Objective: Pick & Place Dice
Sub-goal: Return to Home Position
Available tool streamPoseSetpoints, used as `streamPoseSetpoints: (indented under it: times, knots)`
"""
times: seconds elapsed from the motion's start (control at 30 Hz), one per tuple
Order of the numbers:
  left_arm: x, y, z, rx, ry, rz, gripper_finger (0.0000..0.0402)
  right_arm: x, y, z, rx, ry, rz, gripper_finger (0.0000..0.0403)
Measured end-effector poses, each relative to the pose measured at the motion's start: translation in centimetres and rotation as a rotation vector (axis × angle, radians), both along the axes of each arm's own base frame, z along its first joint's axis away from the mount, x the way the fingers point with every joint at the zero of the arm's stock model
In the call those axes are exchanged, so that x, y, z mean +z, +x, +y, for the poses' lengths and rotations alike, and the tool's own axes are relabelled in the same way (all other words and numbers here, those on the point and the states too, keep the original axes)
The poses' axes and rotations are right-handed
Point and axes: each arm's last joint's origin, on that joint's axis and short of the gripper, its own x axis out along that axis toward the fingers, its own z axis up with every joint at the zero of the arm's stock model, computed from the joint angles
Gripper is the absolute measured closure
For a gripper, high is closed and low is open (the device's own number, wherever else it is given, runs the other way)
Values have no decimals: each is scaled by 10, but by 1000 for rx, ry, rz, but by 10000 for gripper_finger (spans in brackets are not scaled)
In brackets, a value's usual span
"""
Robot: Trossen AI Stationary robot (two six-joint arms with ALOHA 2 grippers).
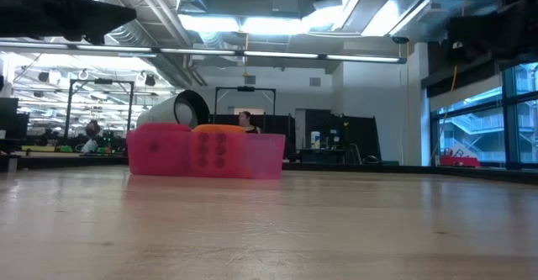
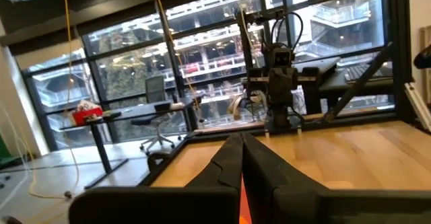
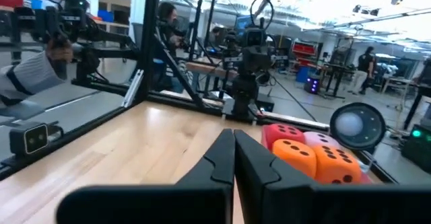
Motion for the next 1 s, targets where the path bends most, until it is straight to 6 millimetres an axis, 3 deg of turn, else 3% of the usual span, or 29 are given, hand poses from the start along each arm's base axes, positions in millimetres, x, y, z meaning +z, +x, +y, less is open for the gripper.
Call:
streamPoseSetpoints:
  times: [0.7,1.0]
  knots:
    - [-11,4,-1,-36,-58,-18,398,-4,1,0,20,105,28,398]
    - [-25,6,-2,-42,-59,113,398,-4,1,0,20,103,30,385]
